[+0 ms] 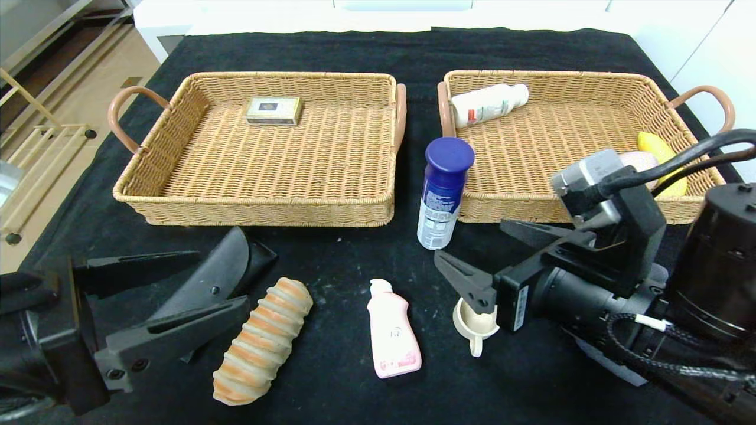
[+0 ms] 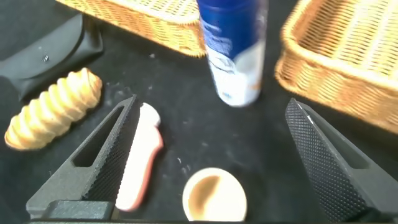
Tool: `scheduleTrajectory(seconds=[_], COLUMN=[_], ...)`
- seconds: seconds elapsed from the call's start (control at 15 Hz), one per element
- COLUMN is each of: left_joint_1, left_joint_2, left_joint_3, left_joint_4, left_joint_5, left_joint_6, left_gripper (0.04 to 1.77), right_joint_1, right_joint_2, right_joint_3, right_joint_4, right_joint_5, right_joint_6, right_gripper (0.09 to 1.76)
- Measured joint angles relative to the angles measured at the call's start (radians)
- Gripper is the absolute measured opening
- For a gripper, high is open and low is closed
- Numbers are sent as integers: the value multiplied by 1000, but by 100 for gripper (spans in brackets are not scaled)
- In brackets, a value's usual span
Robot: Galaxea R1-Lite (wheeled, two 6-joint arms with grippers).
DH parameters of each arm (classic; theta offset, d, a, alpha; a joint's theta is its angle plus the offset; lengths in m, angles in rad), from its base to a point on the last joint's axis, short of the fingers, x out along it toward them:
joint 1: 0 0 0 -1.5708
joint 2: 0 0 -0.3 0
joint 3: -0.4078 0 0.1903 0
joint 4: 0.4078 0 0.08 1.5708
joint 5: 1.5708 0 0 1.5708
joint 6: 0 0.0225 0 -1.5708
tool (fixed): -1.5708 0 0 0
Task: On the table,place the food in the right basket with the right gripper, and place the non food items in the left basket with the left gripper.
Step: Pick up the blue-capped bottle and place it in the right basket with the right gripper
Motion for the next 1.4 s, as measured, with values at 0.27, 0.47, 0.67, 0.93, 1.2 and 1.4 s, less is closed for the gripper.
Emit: scheduleTrajectory(seconds=[0.27,0.47,0.67,0.93,1.2,1.4], left_joint_1=[0,0,0,0,0,0], left_joint_2=[3,5,6,7,9,12], left_joint_3=[0,1,1,1,5,6], left_joint_4=[-1,-1,-1,-1,-3,-4], left_joint_5=[0,0,0,0,0,0], left_joint_6=[0,0,0,0,0,0], left_gripper=[172,172,172,172,172,172], right_joint_1=[10,10,1,-10,-44,-46], right_joint_2=[85,142,180,212,231,241], right_joint_3=[-94,-146,-187,-222,-265,-275], right_joint_4=[-33,-61,-70,-81,-82,-86], right_joint_5=[-46,-74,-98,-108,-110,-109], right_joint_6=[-6,-8,-7,-7,-9,-10], right_gripper=[171,171,171,171,171,171])
